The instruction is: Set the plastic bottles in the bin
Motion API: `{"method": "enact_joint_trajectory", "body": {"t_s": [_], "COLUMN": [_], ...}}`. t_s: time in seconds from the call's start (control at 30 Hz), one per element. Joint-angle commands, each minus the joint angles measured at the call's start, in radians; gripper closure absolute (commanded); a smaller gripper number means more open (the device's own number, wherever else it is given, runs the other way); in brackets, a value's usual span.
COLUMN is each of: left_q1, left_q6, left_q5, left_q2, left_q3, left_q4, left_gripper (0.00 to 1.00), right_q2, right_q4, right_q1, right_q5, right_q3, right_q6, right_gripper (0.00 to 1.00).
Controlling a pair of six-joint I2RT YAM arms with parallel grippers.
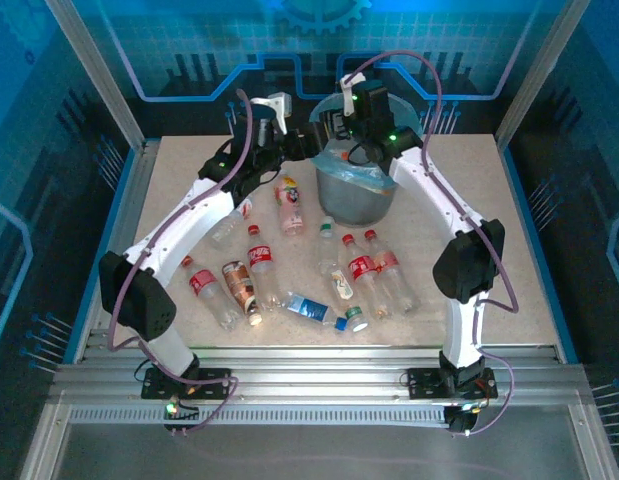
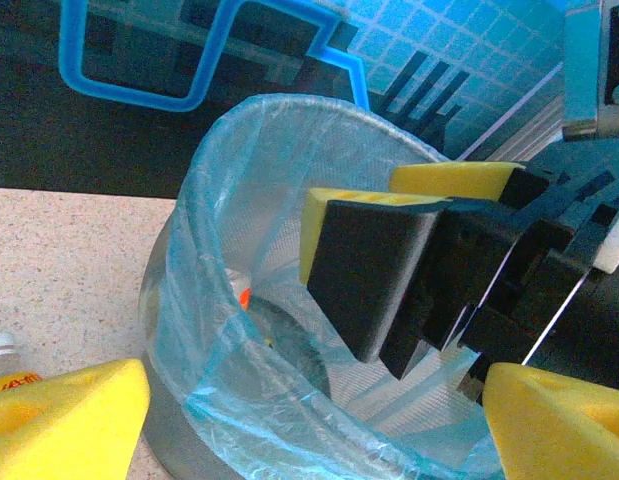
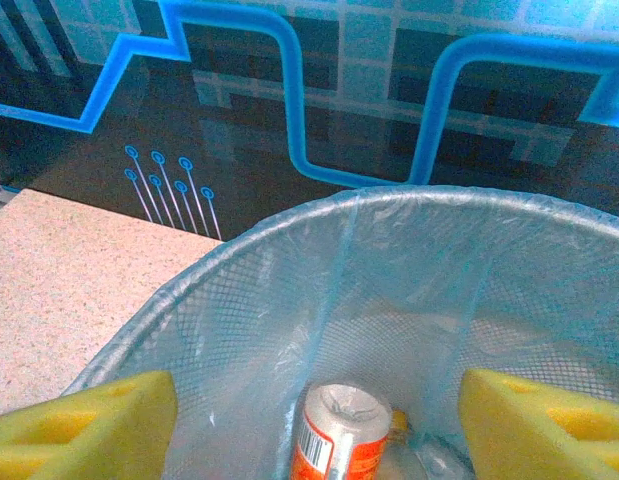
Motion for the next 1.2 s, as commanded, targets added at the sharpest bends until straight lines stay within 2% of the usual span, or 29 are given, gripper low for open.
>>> {"method": "enact_joint_trajectory", "body": {"t_s": [0.0,0.23,0.43,0.53,0.63,0.77,0.87,1.0,1.17], "left_q1": [-0.005,-0.009,-0.022,-0.038,-0.08,-0.169,-0.201,-0.241,-0.372], "left_q6": [-0.001,0.026,0.062,0.101,0.199,0.37,0.446,0.511,0.612], "left_q5": [0.011,0.011,0.007,0.01,0.017,0.044,0.107,0.204,0.188], "left_q2": [-0.009,-0.017,-0.061,-0.094,-0.14,-0.254,-0.33,-0.378,-0.365], "left_q3": [0.05,0.103,0.069,0.052,0.008,-0.148,-0.265,-0.389,-0.375], "left_q4": [-0.017,-0.059,-0.082,-0.119,-0.141,-0.069,-0.032,0.027,-0.015], "left_gripper": [0.12,0.12,0.13,0.13,0.13,0.12,0.13,0.12,0.14], "right_q2": [-0.061,-0.114,-0.258,-0.382,-0.536,-0.75,-0.863,-0.923,-0.946], "right_q4": [-0.025,-0.082,-0.137,-0.156,-0.183,-0.176,-0.238,-0.357,-0.346], "right_q1": [-0.003,0.007,0.024,0.04,0.048,0.035,0.009,-0.016,-0.035], "right_q5": [-0.001,-0.036,-0.088,-0.119,-0.136,-0.111,-0.096,-0.097,-0.099], "right_q3": [0.028,0.071,-0.017,-0.144,-0.318,-0.651,-0.827,-0.944,-1.073], "right_q6": [0.001,0.032,0.057,0.058,0.082,0.096,0.115,0.136,0.14], "right_gripper": [0.24,0.25,0.25,0.26,0.27,0.29,0.3,0.31,0.3]}}
